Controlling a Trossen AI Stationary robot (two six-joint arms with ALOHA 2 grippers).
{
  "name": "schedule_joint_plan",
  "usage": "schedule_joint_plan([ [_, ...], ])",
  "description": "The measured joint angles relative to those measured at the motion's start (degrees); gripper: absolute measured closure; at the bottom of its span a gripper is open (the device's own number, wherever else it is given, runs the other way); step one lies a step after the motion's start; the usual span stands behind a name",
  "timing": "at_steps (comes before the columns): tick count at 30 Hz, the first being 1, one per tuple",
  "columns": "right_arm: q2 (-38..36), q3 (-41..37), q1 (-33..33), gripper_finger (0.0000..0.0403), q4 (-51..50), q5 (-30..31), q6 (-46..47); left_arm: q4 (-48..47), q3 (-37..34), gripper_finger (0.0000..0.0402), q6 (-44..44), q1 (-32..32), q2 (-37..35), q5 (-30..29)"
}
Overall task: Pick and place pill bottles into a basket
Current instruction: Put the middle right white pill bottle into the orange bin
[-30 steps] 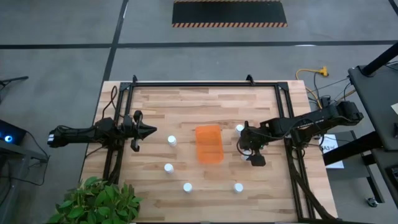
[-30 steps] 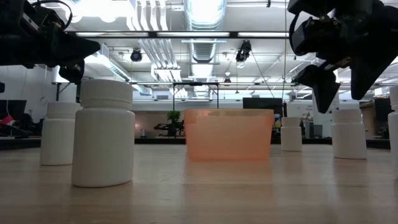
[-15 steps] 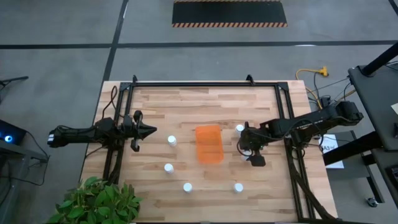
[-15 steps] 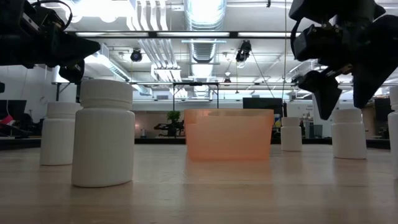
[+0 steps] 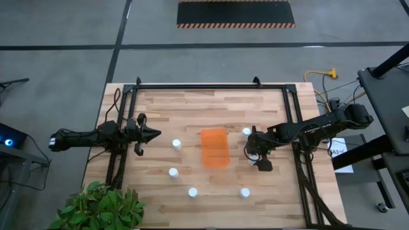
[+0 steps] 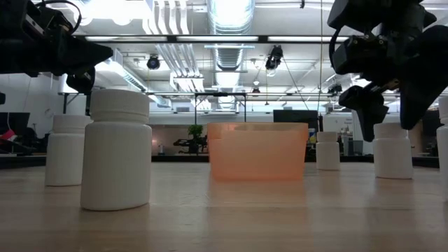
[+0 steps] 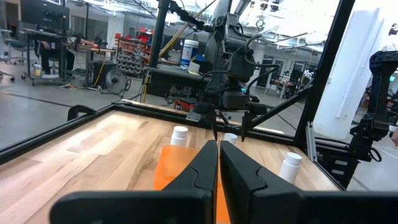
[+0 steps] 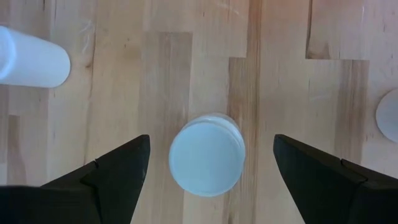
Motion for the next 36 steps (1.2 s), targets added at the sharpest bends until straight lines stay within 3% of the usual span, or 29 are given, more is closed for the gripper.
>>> schedule_joint_plan([
  [13,0.0,0.0,0.0,0.0092,0.53,-0.15,-0.04,0.0,0.01,0.0401,-0.02,0.02,0.0,-0.01],
  [16,0.0,0.0,0.0,0.0135,0.51,-0.15,-0.04,0.0,0.02,0.0401,-0.02,0.02,-0.02,0.0],
  [21,-0.06,0.0,-0.02,0.0257,0.38,-0.15,-0.24,0.01,0.0,0.0401,-0.01,0.01,0.0,-0.01],
  [22,-0.07,0.0,-0.02,0.0265,0.33,-0.22,-0.61,0.02,0.0,0.0401,0.0,0.0,0.0,0.0],
  [36,-0.07,0.98,-0.02,0.0264,-0.01,-1.07,0.85,0.0,0.01,0.0402,-0.01,0.01,-0.01,-0.01],
])
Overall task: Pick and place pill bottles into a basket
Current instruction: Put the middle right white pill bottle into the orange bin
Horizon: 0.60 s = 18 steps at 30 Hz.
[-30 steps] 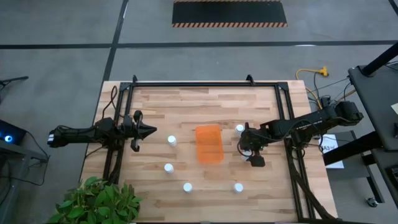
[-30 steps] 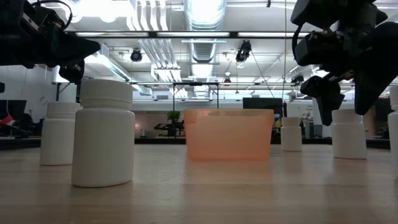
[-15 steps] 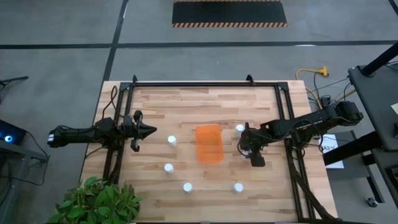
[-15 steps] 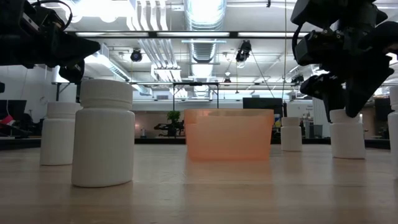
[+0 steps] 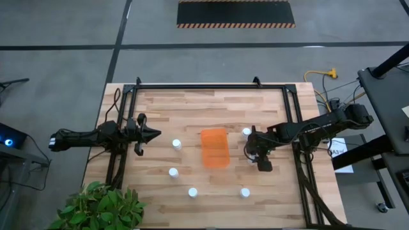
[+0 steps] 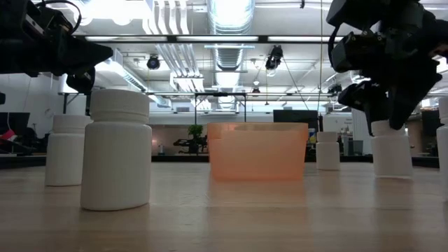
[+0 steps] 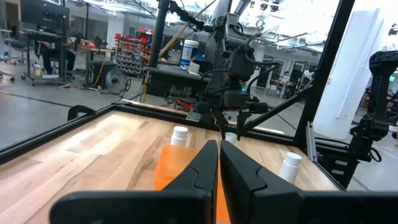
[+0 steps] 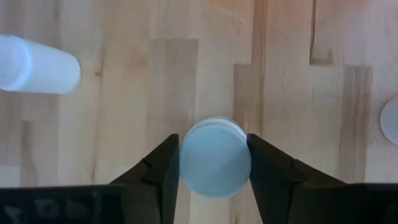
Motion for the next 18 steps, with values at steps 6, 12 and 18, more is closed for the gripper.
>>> schedule_joint_plan([
  [6,0.02,4.25,-0.02,0.0264,-3.33,-1.21,0.07,0.02,0.0,0.0401,0.0,-0.01,-0.04,-0.01],
  [12,0.07,9.99,-0.02,0.0264,-10.62,-0.57,-0.26,0.0,-0.01,0.0401,-0.01,-0.01,0.01,-0.01],
  [18,0.25,15.54,-0.04,0.0264,-14.09,2.16,-0.84,0.02,0.01,0.0401,-0.01,0.0,0.01,-0.01],
])
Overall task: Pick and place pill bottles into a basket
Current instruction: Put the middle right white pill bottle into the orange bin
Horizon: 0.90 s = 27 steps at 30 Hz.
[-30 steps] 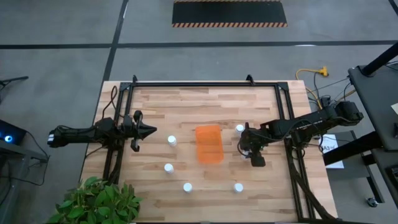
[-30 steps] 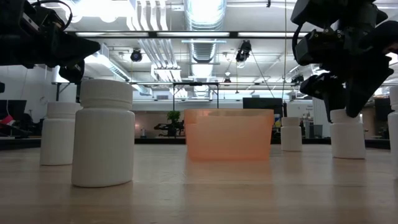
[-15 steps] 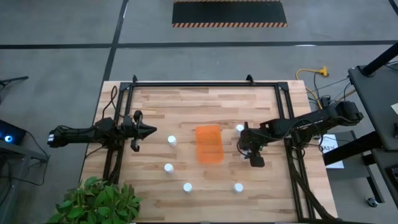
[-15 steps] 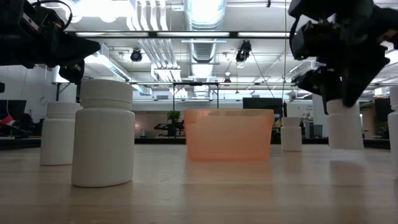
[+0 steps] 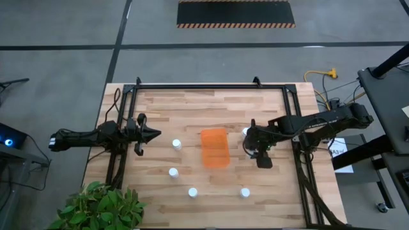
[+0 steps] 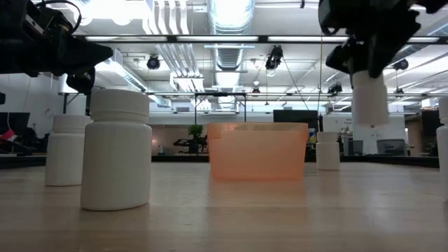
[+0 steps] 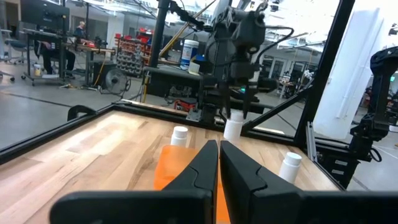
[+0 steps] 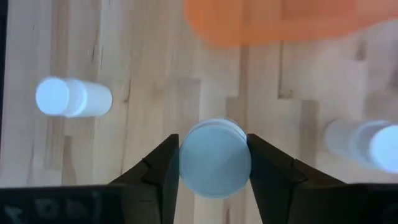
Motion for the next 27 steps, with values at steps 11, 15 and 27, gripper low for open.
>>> schedule_joint_plan([
  [11,12.99,17.6,-0.07,0.0264,-4.8,0.54,-4.88,0.42,-0.02,0.0401,0.0,0.0,0.09,0.02],
  [15,16.87,23.84,-0.09,0.0264,-4.68,1.78,-7.16,0.4,-0.02,0.0401,0.01,-0.01,0.11,0.0],
  [27,23.16,28.51,-0.68,0.0264,-3.9,1.41,-11.27,0.38,-0.02,0.0401,0.01,-0.01,0.24,0.02],
])
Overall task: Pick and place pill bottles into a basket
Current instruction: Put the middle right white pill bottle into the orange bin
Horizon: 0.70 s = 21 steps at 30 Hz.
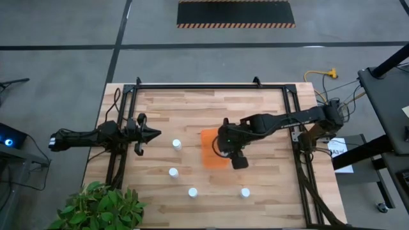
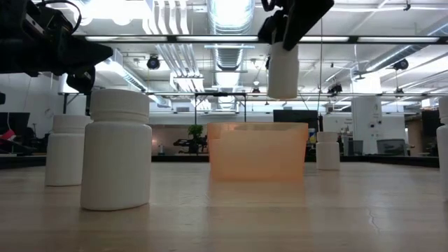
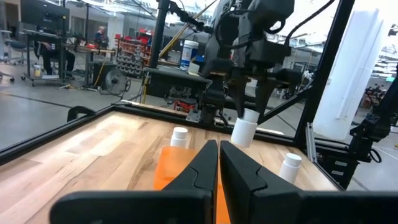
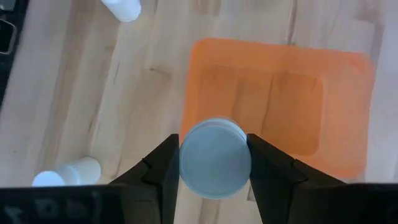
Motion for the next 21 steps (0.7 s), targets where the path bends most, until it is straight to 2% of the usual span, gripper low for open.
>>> schedule_joint_plan([
  [21,5.88,-1.68,-1.06,0.0264,5.37,-1.18,0.89,0.0,0.0,0.0401,0.01,0.0,0.09,0.0],
])
